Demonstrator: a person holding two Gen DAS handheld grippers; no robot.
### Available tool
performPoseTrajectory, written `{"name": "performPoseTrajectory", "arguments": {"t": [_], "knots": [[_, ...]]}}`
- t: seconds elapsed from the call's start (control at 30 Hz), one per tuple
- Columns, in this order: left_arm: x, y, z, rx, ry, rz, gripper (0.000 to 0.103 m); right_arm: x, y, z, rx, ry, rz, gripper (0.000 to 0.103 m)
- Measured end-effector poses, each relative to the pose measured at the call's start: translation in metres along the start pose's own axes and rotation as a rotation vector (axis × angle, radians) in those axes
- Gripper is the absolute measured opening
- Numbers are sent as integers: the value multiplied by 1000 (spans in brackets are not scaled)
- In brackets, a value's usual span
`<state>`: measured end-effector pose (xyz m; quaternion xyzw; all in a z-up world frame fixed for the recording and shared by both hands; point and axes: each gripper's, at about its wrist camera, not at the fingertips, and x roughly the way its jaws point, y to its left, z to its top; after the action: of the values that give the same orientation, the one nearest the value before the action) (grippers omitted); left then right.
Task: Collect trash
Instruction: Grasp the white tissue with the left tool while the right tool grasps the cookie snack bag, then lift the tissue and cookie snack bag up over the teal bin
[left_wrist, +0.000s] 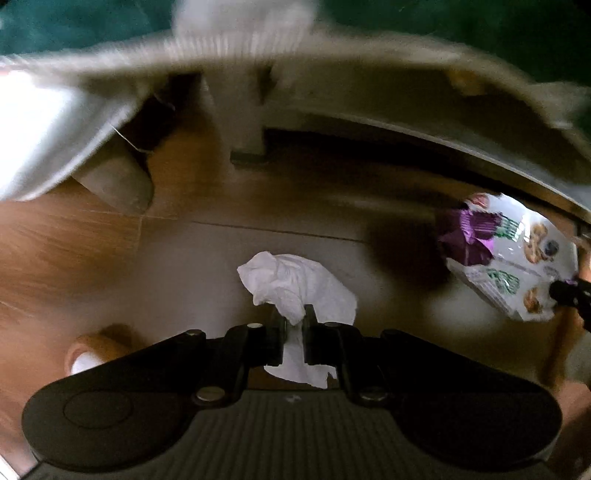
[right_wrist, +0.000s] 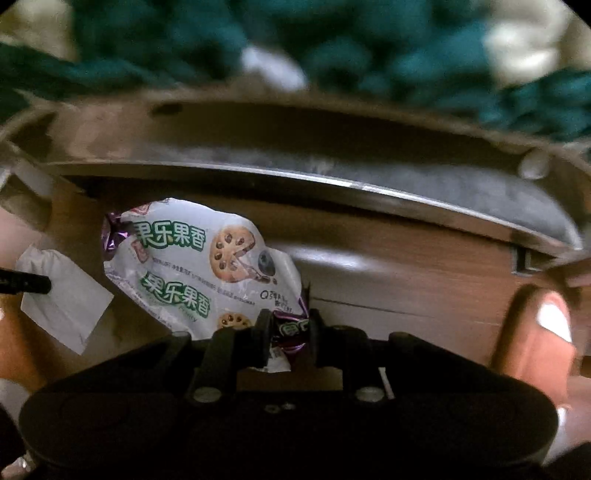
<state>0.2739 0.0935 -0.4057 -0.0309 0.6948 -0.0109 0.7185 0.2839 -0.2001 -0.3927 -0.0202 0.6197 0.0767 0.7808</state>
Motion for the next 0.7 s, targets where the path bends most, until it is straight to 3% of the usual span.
{"name": "performPoseTrajectory", "arguments": {"t": [0.37,0.7], "knots": [[-151,-18,-33,24,-107,-21,9,-140,11,-9,-45,-143,45,19],[-280,-54,-72,49,-317,-55,9,-285,0,-27,-80,-360,83,19]]}}
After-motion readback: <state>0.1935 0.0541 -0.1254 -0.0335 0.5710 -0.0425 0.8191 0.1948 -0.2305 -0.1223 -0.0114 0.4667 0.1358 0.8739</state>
